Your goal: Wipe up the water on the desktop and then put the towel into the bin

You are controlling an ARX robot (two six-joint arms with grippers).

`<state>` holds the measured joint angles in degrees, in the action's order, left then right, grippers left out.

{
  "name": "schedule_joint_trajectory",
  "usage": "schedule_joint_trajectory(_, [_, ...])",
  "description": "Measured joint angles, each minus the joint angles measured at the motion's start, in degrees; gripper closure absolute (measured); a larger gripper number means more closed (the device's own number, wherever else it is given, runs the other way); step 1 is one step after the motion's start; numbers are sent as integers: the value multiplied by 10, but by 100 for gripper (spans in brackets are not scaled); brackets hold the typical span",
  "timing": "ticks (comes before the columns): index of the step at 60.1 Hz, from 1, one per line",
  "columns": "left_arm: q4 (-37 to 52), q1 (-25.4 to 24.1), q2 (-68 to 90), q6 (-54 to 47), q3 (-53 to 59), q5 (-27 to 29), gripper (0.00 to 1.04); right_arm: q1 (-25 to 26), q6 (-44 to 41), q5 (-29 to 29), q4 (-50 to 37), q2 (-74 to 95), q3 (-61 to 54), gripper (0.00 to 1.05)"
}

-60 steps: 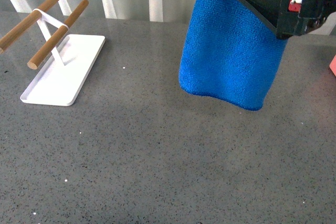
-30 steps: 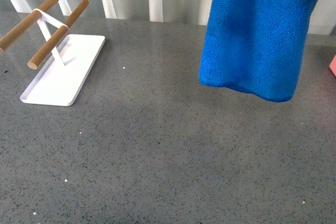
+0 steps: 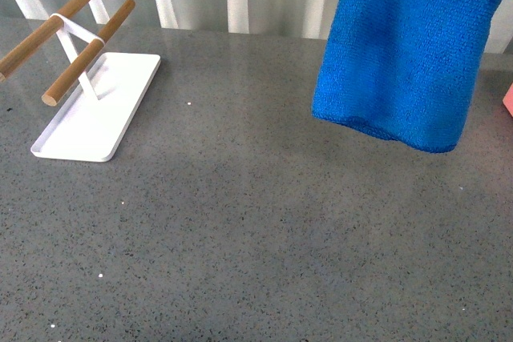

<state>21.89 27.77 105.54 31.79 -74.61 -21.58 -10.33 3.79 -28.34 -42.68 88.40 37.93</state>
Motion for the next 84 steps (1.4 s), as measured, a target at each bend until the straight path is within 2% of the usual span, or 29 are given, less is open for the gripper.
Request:
schedule_joint_trajectory(6, [-3, -8, -1, 3, -3, 4, 68, 8, 8, -1, 0, -2, 5, 101])
schedule_joint_trajectory(18, [-7, -33, -7, 4, -5, 8, 40, 20, 17, -1, 5, -8, 8, 101])
schedule_joint_trajectory(24, [-14, -83, -19, 15, -9, 2, 17, 31, 22, 2, 13, -15, 8, 101])
schedule_joint_trajectory(29, [-30, -129, -36, 14, -9, -1, 5, 40, 23, 4, 19, -17, 8, 101])
schedule_joint_trajectory(38, [-113, -219, -114, -61, 37, 0, 7, 55, 25, 9, 22, -18, 8, 101])
schedule_joint_trajectory(46, [-144, -263, -208, -157, 143, 6, 7, 59, 27, 9, 18, -18, 8, 101])
schedule_joint_trajectory(55, [-186, -279, -355, -245, 279, -27, 7, 59, 29, 15, 11, -9, 3, 101])
schedule_joint_trajectory(64, [-217, -291, -464, -267, 353, -64, 7, 57, 29, 17, 11, -5, 1, 101])
schedule_joint_trajectory(65, [-201, -289, -479, -273, 368, -42, 9, 56, 29, 17, 11, -5, 1, 101])
schedule_joint_trajectory(67, [-118, -282, -513, -289, 416, 57, 17, 56, 29, 17, 11, -5, 1, 101])
schedule_joint_trajectory(70, [-27, -280, -550, -298, 472, 151, 27, 56, 29, 17, 12, -5, 1, 101])
schedule_joint_trajectory(71, [-15, -279, -556, -299, 481, 164, 29, 56, 29, 17, 12, -5, 1, 101])
schedule_joint_trajectory(72, [18, -279, -574, -303, 506, 198, 35, 56, 29, 18, 12, -5, 1, 101])
schedule_joint_trajectory(75, [35, -279, -588, -305, 528, 210, 42, 56, 28, 21, 15, -5, 1, 101])
schedule_joint_trajectory(84, [50, -279, -626, -309, 591, 217, 69, 56, 27, 26, 17, -5, 1, 101])
